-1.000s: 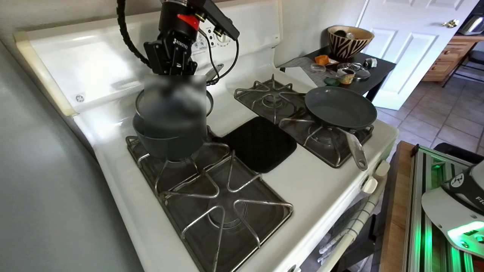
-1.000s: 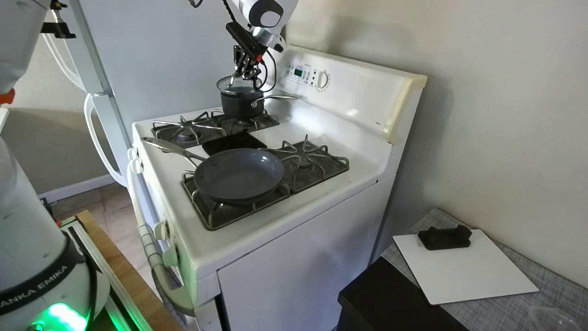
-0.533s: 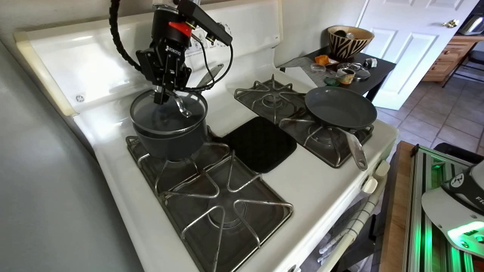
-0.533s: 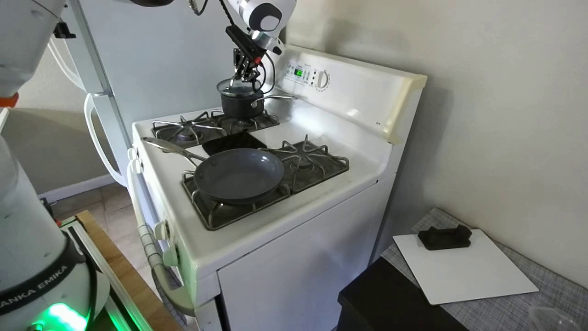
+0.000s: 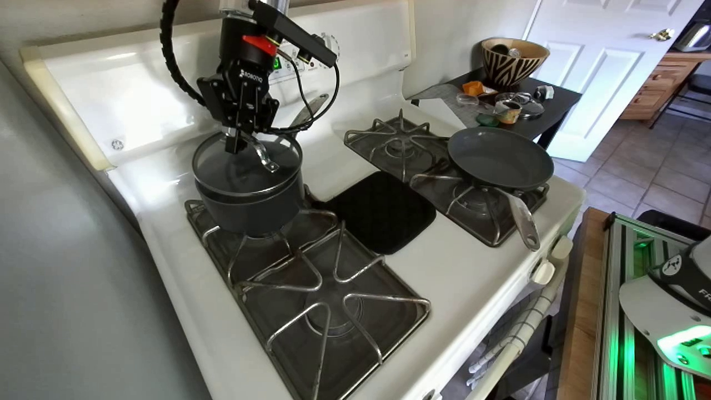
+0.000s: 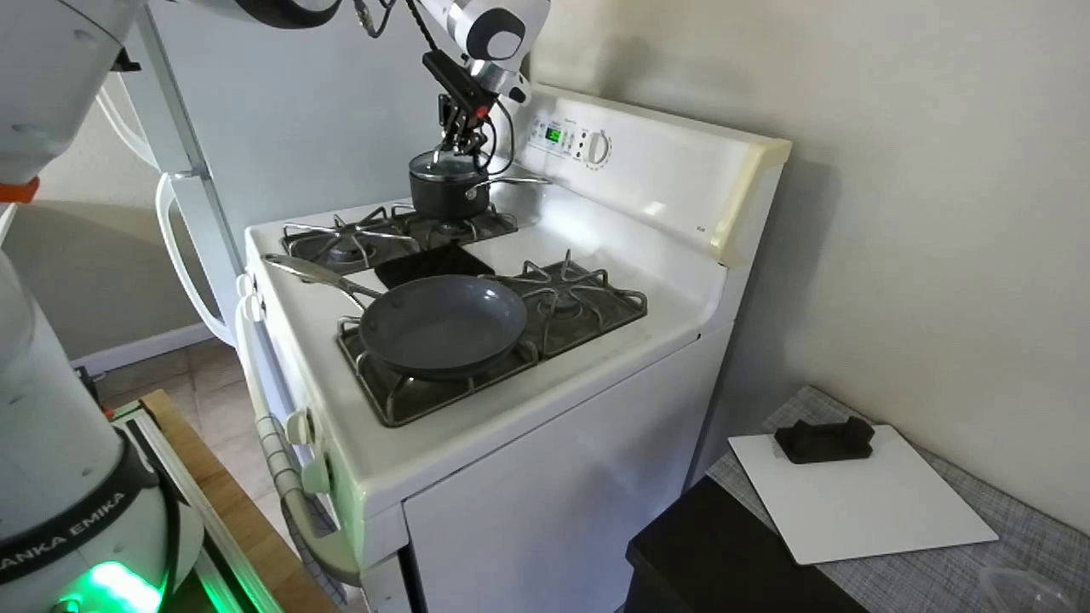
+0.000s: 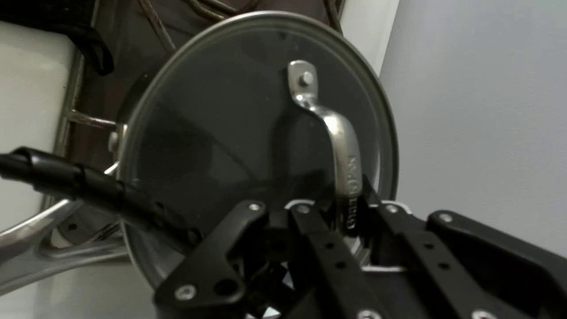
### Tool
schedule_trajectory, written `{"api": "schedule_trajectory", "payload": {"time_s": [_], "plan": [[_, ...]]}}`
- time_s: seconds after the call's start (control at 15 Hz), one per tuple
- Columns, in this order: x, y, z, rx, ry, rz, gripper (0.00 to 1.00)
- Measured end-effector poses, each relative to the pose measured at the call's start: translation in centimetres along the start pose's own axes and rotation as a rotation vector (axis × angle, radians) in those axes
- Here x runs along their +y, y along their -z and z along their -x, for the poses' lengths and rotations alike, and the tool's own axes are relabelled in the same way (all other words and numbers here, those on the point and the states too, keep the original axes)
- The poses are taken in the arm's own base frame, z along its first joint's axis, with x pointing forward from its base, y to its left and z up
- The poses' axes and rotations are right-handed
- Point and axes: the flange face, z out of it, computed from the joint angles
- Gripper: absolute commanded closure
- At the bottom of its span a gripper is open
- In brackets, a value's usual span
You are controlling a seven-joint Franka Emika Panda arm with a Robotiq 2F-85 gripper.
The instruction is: Pick up the clear pot lid from the black over mitten and place it on the black pot, slide the black pot to the bottom left cooker on the stove using the handle
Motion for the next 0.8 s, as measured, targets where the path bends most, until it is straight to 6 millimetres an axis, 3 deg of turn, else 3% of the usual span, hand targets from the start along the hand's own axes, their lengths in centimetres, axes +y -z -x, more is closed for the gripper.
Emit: {"api": "schedule_trajectory", "payload": {"time_s": [0.8], "plan": [[-0.1,-1.4,-0.6,-0.016,-0.043,-0.004,1.0]]}}
